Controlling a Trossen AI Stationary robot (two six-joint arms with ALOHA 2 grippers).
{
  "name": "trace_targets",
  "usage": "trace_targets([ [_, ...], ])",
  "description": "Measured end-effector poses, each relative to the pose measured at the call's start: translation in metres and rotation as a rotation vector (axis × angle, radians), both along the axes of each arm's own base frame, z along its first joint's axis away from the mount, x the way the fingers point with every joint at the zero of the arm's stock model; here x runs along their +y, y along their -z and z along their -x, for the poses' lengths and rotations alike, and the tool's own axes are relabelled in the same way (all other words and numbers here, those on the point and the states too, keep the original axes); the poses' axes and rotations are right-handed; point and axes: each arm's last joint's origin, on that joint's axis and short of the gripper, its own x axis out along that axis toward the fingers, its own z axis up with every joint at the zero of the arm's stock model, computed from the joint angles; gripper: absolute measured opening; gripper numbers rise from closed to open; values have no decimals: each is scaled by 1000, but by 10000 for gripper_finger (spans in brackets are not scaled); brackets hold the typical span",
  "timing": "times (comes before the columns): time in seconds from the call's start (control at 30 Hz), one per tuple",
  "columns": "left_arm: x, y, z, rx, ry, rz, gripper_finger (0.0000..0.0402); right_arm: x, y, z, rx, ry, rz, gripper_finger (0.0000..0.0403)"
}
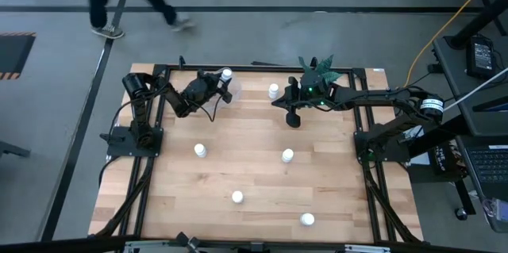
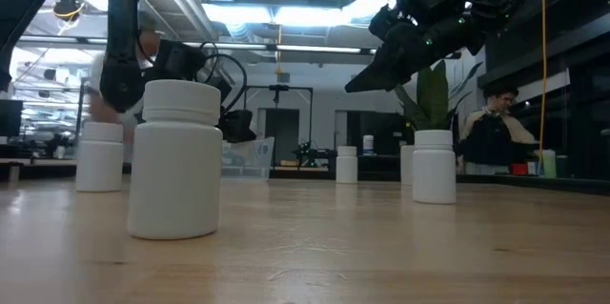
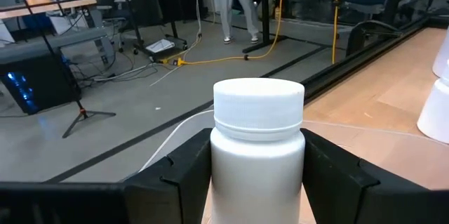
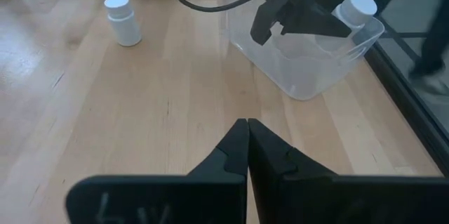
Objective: Pick and place pill bottles into a basket
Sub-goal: Put the white pill bottle into the transparent container
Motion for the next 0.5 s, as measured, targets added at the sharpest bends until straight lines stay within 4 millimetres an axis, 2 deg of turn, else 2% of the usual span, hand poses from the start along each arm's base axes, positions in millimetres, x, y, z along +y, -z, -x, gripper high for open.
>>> trace_targets([
  [0.5, 1, 1, 1, 7, -35, -1, 185, 0, 0, 0, -1, 1, -2, 7],
])
